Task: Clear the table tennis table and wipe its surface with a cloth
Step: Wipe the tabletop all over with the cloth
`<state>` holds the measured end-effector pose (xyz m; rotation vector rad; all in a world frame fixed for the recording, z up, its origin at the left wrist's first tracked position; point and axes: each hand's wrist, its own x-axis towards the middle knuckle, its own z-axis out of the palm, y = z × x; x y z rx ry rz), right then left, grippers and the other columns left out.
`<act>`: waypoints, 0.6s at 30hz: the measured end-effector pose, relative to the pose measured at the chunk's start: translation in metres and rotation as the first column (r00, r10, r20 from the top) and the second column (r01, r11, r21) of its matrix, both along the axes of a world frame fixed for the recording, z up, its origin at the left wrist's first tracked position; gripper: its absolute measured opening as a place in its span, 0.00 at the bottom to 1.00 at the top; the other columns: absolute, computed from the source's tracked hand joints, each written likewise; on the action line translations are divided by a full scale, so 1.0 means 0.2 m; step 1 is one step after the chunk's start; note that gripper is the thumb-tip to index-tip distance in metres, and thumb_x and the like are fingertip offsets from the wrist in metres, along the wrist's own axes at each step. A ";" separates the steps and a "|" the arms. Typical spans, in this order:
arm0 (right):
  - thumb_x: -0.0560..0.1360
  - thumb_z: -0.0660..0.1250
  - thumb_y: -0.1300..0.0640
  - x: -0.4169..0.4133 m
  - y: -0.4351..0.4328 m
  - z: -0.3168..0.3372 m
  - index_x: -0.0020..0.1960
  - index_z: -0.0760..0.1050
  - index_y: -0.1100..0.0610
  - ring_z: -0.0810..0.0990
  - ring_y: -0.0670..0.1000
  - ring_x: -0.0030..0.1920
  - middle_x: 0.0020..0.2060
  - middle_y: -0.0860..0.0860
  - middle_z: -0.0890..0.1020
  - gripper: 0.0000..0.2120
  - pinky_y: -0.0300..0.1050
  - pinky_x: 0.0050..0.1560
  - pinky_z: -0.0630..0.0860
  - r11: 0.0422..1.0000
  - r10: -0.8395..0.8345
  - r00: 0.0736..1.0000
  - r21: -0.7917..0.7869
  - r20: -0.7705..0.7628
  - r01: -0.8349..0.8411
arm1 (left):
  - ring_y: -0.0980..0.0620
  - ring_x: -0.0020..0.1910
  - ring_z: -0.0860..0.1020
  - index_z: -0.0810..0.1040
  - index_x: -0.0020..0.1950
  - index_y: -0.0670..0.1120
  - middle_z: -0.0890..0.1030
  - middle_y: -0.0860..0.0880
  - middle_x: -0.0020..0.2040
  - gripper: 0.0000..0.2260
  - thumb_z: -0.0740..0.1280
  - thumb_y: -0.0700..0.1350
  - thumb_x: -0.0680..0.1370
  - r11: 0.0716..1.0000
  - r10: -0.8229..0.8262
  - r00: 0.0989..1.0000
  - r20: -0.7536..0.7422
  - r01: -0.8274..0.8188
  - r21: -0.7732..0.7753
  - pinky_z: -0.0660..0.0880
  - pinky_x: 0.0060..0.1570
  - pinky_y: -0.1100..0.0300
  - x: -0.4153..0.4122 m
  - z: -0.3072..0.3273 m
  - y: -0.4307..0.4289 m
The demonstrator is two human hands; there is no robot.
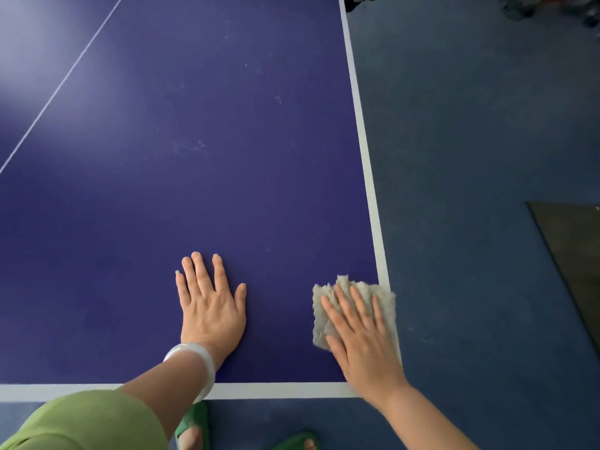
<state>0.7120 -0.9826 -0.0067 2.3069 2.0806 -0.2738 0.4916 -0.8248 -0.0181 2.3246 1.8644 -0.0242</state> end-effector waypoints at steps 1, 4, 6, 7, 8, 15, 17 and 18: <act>0.84 0.47 0.47 0.02 -0.07 -0.01 0.81 0.49 0.50 0.48 0.55 0.80 0.81 0.51 0.49 0.27 0.60 0.75 0.49 0.999 0.054 0.998 -0.002 -0.017 -0.054 | 0.38 0.79 0.41 0.49 0.80 0.41 0.46 0.35 0.79 0.36 0.36 0.61 0.78 1.000 -0.001 1.000 -0.002 0.001 0.003 0.38 0.76 0.43 0.00 0.00 0.00; 0.83 0.48 0.46 0.14 -0.10 0.00 0.81 0.49 0.49 0.49 0.54 0.80 0.81 0.50 0.49 0.27 0.59 0.75 0.50 0.990 0.142 0.990 -0.006 -0.025 -0.142 | 0.39 0.79 0.40 0.48 0.80 0.41 0.45 0.36 0.79 0.35 0.36 0.61 0.78 1.000 0.006 1.000 -0.009 -0.006 0.010 0.37 0.76 0.44 0.00 -0.01 0.00; 0.84 0.45 0.45 0.23 0.04 0.00 0.81 0.49 0.49 0.47 0.53 0.80 0.81 0.49 0.48 0.26 0.59 0.76 0.47 0.993 0.115 0.993 -0.011 0.017 -0.115 | 0.40 0.79 0.39 0.47 0.80 0.42 0.45 0.36 0.79 0.35 0.36 0.61 0.79 1.000 0.012 1.000 -0.013 -0.012 0.010 0.36 0.76 0.45 0.00 -0.01 0.00; 0.84 0.42 0.45 0.27 0.14 0.00 0.81 0.47 0.48 0.44 0.52 0.80 0.81 0.49 0.46 0.26 0.58 0.77 0.44 0.997 0.077 0.996 -0.011 0.035 -0.076 | 0.40 0.79 0.39 0.48 0.80 0.42 0.45 0.36 0.79 0.35 0.37 0.61 0.79 1.000 0.016 1.000 -0.009 -0.016 0.011 0.36 0.76 0.45 0.00 -0.01 0.00; 0.84 0.40 0.44 0.31 0.24 -0.01 0.81 0.45 0.47 0.40 0.51 0.80 0.80 0.48 0.44 0.26 0.56 0.78 0.40 0.999 0.029 0.999 -0.015 0.044 -0.028 | 0.40 0.79 0.39 0.48 0.80 0.42 0.45 0.36 0.79 0.34 0.38 0.61 0.79 1.000 0.022 1.000 -0.002 -0.022 0.015 0.37 0.76 0.45 0.00 -0.01 0.00; 0.83 0.40 0.45 0.19 0.35 -0.02 0.81 0.44 0.49 0.38 0.53 0.80 0.80 0.49 0.42 0.27 0.57 0.78 0.38 1.000 -0.007 1.000 -0.013 0.006 0.007 | 0.41 0.79 0.40 0.50 0.80 0.42 0.46 0.37 0.80 0.35 0.39 0.62 0.79 1.000 0.022 1.000 -0.006 -0.022 0.010 0.37 0.76 0.45 0.00 -0.01 0.00; 0.84 0.43 0.45 0.13 0.21 -0.03 0.81 0.48 0.50 0.44 0.54 0.80 0.81 0.49 0.46 0.27 0.59 0.77 0.44 0.990 0.139 0.990 0.018 -0.015 -0.139 | 0.40 0.79 0.41 0.52 0.80 0.41 0.48 0.36 0.79 0.35 0.39 0.62 0.79 1.000 0.019 1.000 -0.015 -0.019 0.025 0.39 0.77 0.44 0.00 -0.01 0.00; 0.84 0.44 0.45 0.14 0.18 -0.03 0.81 0.48 0.50 0.46 0.54 0.80 0.81 0.49 0.48 0.26 0.59 0.76 0.46 0.981 0.196 0.980 0.019 -0.031 -0.195 | 0.39 0.79 0.43 0.53 0.80 0.41 0.49 0.36 0.79 0.35 0.40 0.61 0.80 0.999 0.017 1.000 -0.014 -0.016 0.033 0.41 0.77 0.43 0.00 -0.01 0.00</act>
